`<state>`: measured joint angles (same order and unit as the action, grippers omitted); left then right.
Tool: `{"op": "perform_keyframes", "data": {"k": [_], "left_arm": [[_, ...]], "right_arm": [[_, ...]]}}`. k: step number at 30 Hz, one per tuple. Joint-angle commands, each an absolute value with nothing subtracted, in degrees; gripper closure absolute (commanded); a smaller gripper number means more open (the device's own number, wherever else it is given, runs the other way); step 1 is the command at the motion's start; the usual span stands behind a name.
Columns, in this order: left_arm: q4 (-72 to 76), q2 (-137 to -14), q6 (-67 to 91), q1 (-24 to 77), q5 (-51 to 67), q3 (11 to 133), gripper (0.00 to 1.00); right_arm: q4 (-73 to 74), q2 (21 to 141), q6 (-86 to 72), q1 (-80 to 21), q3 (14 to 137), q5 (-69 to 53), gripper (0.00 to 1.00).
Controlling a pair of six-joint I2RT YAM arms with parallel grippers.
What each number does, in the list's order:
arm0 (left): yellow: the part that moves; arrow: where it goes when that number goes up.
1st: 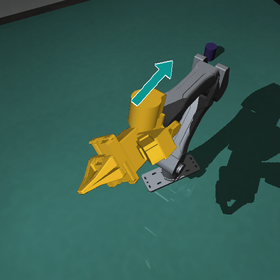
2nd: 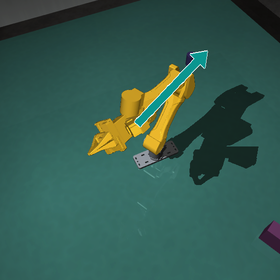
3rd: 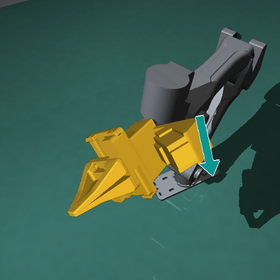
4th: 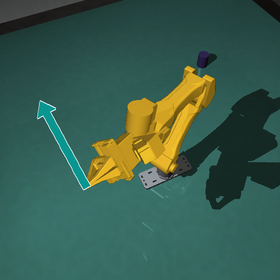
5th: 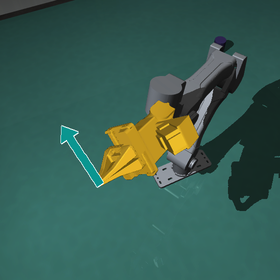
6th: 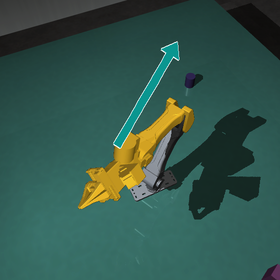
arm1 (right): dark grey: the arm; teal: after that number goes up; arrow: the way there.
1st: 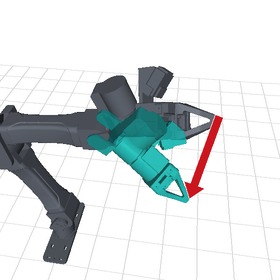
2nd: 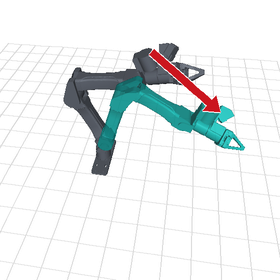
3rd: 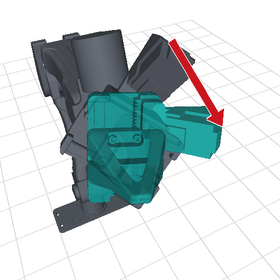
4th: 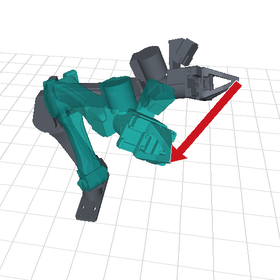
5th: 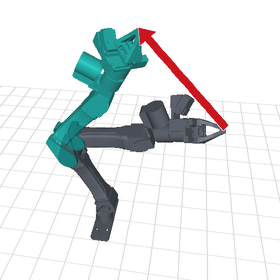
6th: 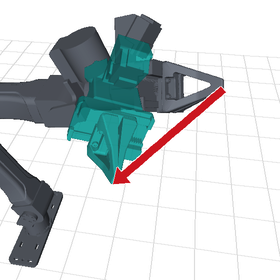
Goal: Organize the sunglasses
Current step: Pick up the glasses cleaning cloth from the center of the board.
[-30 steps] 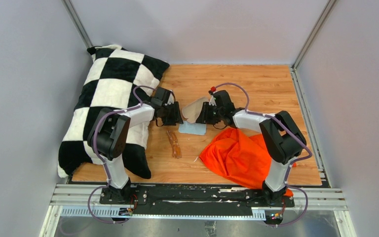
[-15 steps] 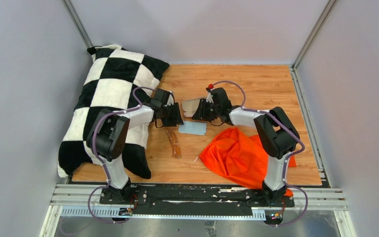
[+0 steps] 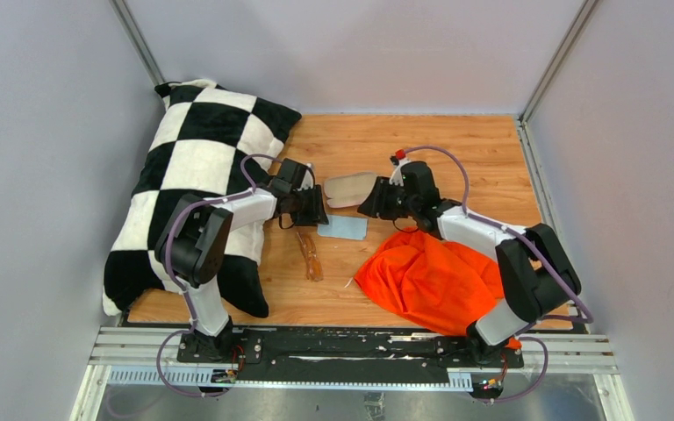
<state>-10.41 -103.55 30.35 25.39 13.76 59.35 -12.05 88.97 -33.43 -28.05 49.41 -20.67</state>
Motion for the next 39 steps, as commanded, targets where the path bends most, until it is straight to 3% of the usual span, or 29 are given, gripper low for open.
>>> {"op": "perform_keyframes", "data": {"k": [1, 8, 21, 30, 39], "left_arm": [[-13.77, -106.28, 29.66, 26.28, 13.92, 58.12, 0.56], [-12.17, -105.97, 30.47, 26.28, 15.69, 57.39, 0.65], [-10.73, -106.14, 31.37, 26.28, 17.67, 57.39, 0.94], [-10.21, -105.74, 31.49, 26.28, 18.78, 57.44, 0.98], [-8.91, -106.00, 32.19, 26.28, 19.92, 57.21, 0.99]], "right_arm": [[-9.77, 88.99, -32.79, -26.13, 46.24, -18.24, 0.57], [-9.35, 93.23, -36.14, -26.28, 45.79, -18.68, 0.58], [-9.97, 100.71, -39.10, -29.64, 48.65, -16.62, 0.62], [-6.13, 101.53, -34.84, -31.99, 50.05, -8.63, 0.67], [-7.04, 102.83, -35.26, -32.52, 50.57, -9.77, 0.77]]}}
